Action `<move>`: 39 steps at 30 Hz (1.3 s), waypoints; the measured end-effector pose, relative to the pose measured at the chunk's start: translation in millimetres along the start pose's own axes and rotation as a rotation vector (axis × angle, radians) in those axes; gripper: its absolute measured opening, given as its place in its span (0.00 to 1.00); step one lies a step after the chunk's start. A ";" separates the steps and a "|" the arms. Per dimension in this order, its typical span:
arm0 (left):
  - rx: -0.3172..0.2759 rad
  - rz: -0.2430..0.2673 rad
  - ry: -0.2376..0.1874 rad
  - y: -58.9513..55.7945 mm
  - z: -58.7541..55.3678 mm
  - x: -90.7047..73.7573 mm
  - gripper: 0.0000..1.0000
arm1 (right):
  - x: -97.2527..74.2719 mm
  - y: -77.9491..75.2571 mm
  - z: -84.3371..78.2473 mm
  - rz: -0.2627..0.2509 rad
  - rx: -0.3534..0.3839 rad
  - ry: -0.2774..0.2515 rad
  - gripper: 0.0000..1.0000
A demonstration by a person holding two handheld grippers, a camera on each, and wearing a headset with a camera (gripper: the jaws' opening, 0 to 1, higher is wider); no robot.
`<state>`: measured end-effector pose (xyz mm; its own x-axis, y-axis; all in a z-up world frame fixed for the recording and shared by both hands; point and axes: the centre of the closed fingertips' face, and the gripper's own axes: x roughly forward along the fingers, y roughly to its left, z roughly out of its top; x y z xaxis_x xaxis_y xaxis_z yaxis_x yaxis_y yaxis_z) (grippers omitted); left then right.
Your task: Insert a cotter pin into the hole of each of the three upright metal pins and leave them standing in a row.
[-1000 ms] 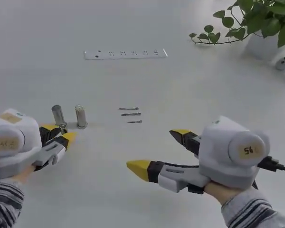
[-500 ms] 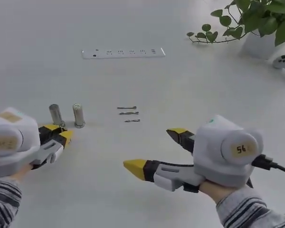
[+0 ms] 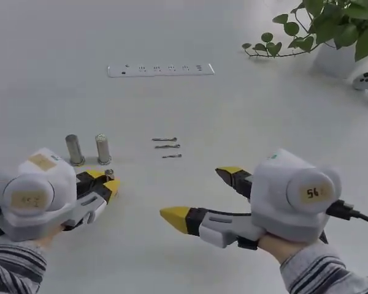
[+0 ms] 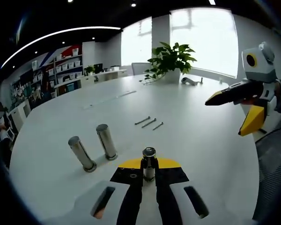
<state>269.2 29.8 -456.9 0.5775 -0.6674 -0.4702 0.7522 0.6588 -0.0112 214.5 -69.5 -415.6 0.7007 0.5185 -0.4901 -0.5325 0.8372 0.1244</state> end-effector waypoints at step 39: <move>-0.039 -0.013 0.016 -8.3 -3.8 -7.7 0.38 | 15.7 -30.5 3.9 0.033 -0.130 0.115 0.57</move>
<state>257.3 30.8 -456.5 0.5624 -0.6705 -0.4838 0.7464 0.6634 -0.0519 243.6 -86.3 -423.7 0.6269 0.5152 -0.5844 -0.6162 0.7869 0.0327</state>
